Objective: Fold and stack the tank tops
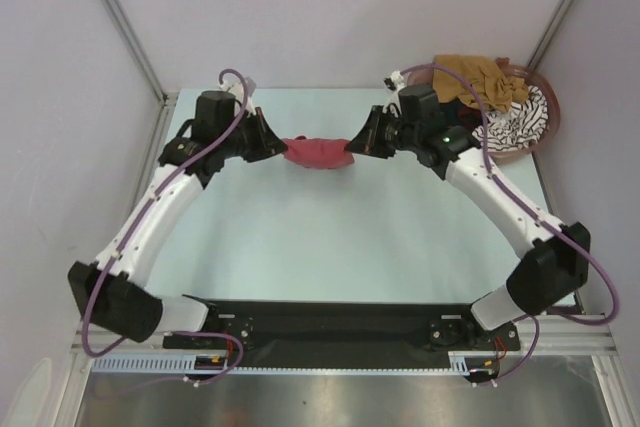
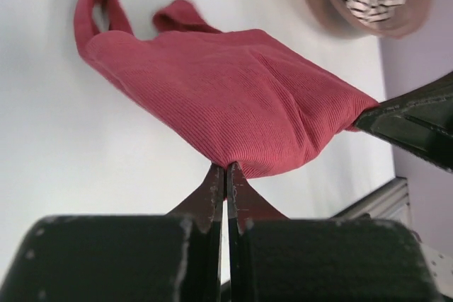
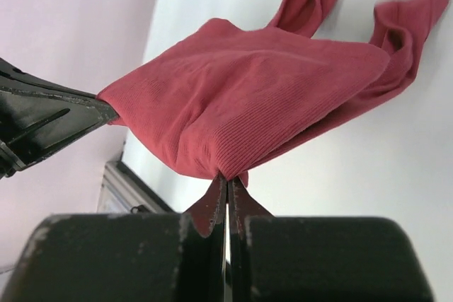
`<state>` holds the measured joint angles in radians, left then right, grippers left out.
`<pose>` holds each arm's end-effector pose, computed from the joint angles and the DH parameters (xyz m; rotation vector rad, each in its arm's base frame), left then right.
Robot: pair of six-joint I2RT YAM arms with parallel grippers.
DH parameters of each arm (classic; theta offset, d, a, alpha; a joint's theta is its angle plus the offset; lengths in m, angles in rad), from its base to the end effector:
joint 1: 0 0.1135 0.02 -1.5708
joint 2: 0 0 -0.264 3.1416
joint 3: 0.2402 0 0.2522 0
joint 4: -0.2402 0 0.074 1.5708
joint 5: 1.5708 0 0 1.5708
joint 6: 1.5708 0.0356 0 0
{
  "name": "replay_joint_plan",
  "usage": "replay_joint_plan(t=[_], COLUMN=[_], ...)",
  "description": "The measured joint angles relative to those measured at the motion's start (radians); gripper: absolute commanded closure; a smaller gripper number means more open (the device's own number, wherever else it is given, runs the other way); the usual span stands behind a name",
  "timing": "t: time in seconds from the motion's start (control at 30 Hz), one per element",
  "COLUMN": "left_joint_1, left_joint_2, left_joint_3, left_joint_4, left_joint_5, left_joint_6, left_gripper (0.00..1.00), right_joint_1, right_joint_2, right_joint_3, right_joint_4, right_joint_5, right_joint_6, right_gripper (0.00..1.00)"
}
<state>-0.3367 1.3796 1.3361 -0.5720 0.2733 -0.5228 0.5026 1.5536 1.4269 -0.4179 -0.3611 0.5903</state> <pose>0.2852 -0.1100 0.3595 -0.0499 2.2693 -0.7713 0.3075 0.1834 0.3504 -0.1320 2.2482 1.0053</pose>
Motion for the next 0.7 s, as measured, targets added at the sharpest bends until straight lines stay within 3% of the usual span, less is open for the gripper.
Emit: replay_joint_plan(t=[0.3,0.7], left_joint_1=[-0.021,-0.007], left_joint_2=[-0.206,-0.018], left_joint_3=[0.026,0.301], left_joint_4=[-0.137,-0.22], left_joint_5=[0.064,0.135], left_joint_6=[-0.011,-0.01], left_gripper=[0.99,1.0], right_joint_1=[0.037,-0.035], right_joint_2=[-0.226,-0.087], right_joint_3=[0.033,0.267], right_joint_4=[-0.143,-0.229], right_joint_5=[0.008,-0.033], right_joint_6=[0.003,0.0], right_gripper=[1.0,1.0])
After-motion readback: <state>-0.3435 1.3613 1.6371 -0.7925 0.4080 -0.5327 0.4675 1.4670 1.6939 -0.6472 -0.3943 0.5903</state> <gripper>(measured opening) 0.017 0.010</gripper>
